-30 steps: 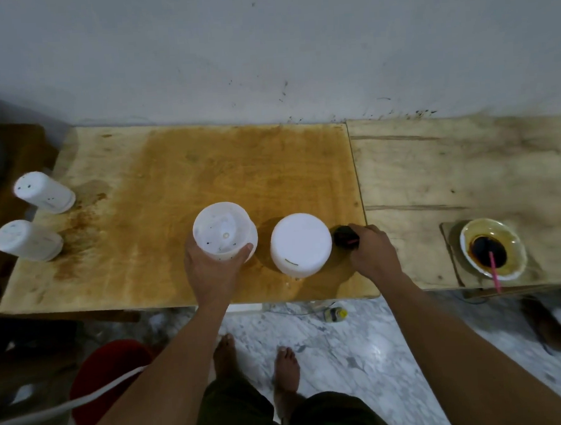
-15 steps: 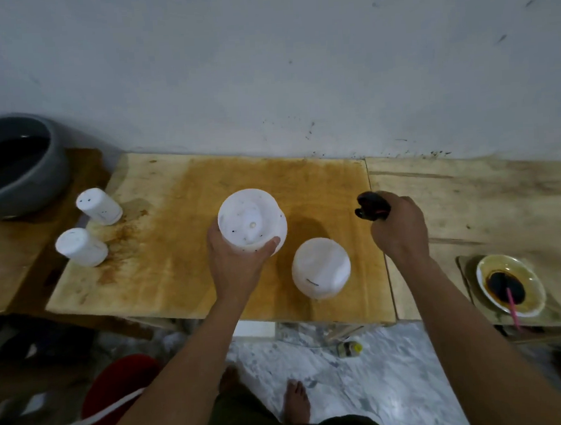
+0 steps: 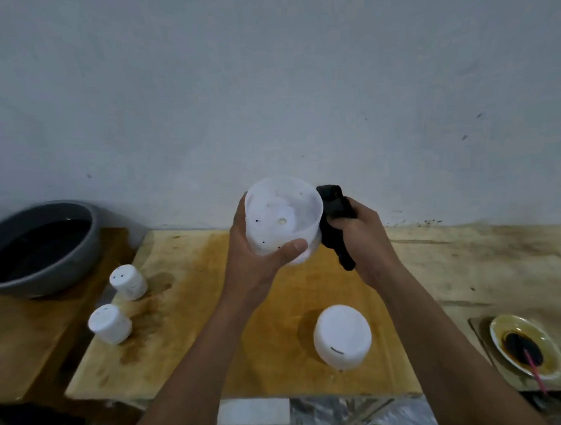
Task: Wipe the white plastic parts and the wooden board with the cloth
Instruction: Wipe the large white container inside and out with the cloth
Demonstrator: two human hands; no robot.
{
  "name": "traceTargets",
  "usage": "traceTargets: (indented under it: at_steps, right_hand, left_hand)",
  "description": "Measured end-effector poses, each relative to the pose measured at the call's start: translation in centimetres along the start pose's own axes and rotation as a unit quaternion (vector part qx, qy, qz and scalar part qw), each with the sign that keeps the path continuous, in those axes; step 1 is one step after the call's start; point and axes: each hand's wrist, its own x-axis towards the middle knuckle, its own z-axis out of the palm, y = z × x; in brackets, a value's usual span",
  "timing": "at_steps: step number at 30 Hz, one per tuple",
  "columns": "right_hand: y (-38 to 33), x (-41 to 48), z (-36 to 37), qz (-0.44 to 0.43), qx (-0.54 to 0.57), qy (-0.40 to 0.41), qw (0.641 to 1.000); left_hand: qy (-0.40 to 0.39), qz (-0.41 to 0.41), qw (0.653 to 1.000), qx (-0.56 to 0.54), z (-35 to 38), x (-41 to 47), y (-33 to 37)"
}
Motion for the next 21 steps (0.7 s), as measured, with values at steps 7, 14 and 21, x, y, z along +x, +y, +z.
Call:
traceTargets:
  at_steps: [7, 14, 21]
  right_hand:
    - [-4.7, -1.1, 1.7, -0.024, 0.131, -0.014, 0.991]
    - [-8.0, -1.8, 3.0, 0.024, 0.234, -0.063, 0.97]
    - [-8.6, -2.2, 2.9, -0.08, 0.082, 0.043, 0.993]
  left_hand:
    - [-0.023, -0.007, 1.0, -0.012, -3.6, 2.5, 3.6]
    - [0.027, 0.053, 0.993, -0.104, -3.2, 4.4, 5.9]
    - [-0.026, -0.035, 0.987, -0.157, -5.7, 6.4, 6.7]
